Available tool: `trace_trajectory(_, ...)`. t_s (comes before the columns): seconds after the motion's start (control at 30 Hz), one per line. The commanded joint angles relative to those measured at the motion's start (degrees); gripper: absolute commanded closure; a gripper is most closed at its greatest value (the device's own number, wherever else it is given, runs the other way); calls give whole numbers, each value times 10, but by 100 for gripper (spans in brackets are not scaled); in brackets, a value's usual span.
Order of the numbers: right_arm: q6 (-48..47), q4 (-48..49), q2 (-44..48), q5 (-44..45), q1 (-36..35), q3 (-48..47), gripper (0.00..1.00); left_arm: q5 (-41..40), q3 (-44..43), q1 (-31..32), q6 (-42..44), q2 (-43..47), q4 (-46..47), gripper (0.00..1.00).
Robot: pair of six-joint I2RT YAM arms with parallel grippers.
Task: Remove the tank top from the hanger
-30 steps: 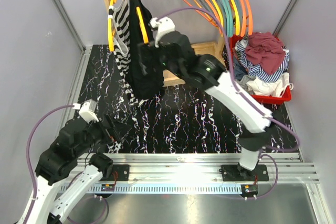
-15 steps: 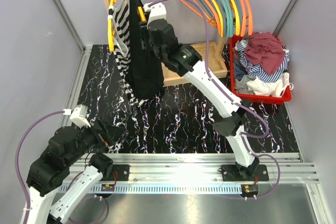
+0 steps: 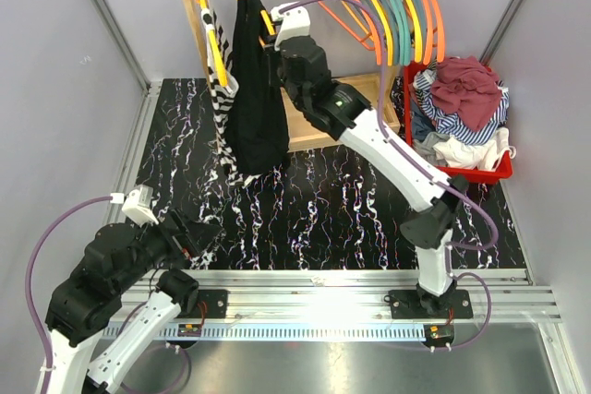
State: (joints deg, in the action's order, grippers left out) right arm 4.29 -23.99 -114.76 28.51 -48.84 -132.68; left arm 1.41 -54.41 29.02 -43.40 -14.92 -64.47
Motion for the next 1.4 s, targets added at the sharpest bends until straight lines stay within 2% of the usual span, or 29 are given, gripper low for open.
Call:
trace_trajectory(0.0,-8,113,110,-14,7,31,100,-11,-12,3,-4,8,22,1)
trace_trajectory(0.13,-14,145,181,-14,6,113,100,-11,-14,3,-1,0,29,1)
trace_trajectory(0.37,-5,183,217,-18,23,190,100,-2,-9,3,9,-21,53,1)
trace_trajectory(0.57,33,161,171,-59,52,141,100,3,-3,3,11,-28,62,1)
trace_trajectory(0.67,38,188,160,-77,52,122,100,2,-3,3,9,-26,60,1)
trace_trajectory(0.83,34,285,168,-90,52,130,100,-7,-1,3,5,-21,57,1)
trace_trajectory(1.0,-1,337,190,-86,37,133,100,-9,4,3,5,-23,58,1)
trace_trajectory(1.27,-39,363,197,-80,29,127,100,-3,5,3,18,-51,79,1)
trace_trajectory(1.37,-39,328,185,-75,29,116,100,-1,4,3,23,-60,80,1)
